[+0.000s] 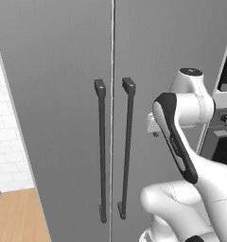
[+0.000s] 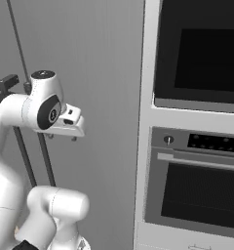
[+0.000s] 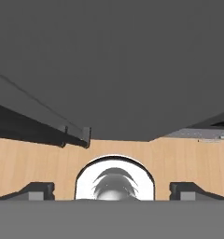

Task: Grab a lemon wedge from the fridge and one ice cube from the ice bowl, and put them in the glass of lemonade.

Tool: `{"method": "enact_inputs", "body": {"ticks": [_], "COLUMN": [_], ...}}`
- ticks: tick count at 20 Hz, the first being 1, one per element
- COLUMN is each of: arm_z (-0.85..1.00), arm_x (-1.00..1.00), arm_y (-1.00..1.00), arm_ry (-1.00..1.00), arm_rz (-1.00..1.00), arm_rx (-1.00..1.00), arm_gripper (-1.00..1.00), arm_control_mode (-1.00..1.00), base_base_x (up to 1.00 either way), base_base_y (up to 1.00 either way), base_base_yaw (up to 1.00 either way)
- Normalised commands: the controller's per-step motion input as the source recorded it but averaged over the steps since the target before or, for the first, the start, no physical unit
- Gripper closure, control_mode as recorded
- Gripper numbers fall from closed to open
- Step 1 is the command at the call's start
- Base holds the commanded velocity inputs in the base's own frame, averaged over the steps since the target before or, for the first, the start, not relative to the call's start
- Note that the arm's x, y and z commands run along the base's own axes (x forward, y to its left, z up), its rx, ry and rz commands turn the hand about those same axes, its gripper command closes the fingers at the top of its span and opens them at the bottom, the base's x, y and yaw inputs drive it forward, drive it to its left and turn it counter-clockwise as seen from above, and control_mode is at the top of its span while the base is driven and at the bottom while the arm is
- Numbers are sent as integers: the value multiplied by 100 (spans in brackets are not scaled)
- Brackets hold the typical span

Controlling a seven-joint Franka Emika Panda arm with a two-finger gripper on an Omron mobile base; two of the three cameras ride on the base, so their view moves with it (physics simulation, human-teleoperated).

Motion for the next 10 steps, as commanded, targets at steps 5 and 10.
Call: {"method": "enact_inputs", "body": {"ticks": [5,10], "arm_z": [-3,0], "arm_x": [-20,0], "arm_y": [0,0], "arm_ry": [0,0], "arm_rz": [0,0], "arm_rx": [0,0], "arm_gripper": [-100,-100], "arm_control_mode": [100,100], "base_base_x": [-57,-85], "base_base_y": [18,43], "base_base_yaw": [2,0]}}
